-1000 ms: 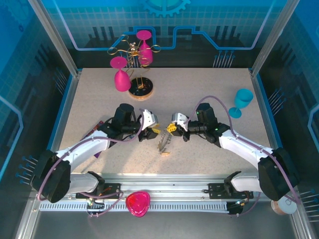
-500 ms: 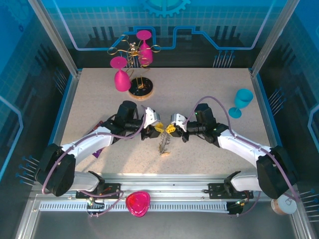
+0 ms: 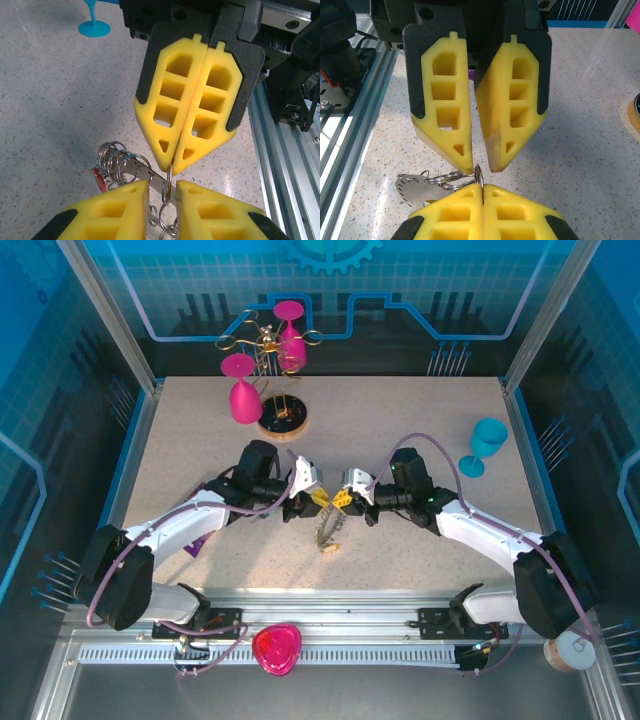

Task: Put the keys on the keyring

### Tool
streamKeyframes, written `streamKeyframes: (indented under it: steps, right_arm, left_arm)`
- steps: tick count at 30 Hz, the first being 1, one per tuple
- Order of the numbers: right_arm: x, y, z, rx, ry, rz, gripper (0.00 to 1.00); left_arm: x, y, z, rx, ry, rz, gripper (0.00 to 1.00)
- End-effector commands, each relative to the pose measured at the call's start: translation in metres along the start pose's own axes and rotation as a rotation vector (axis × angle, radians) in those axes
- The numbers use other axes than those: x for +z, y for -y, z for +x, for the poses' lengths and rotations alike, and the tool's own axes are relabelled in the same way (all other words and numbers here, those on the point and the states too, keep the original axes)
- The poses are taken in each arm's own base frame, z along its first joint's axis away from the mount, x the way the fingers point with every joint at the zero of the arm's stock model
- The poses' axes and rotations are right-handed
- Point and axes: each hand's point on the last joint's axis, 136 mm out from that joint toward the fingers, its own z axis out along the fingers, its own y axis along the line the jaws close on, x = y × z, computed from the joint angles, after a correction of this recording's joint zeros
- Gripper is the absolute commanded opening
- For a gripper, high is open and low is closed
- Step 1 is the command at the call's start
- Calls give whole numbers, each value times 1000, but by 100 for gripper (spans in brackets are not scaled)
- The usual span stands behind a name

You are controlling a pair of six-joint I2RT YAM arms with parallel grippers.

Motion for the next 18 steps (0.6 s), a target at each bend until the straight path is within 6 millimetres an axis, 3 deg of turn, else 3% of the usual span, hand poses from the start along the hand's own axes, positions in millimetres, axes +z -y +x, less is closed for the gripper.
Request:
streamKeyframes:
  steps: [1, 8, 14, 18]
  right_arm:
    - [3, -3, -15, -26, 37, -21, 0]
    - [6, -4, -19, -31, 43, -27, 0]
    - [9, -4, -22, -28, 46, -37, 0]
    - [9, -3, -25, -26, 53, -39, 0]
  left_arm:
    - [-1, 5, -6, 22, 4, 44, 20]
    - [2, 6, -6, 30, 0, 57, 18]
    - [4, 7, -5, 27, -9, 70, 6]
    - [4, 10, -1, 27, -28, 79, 6]
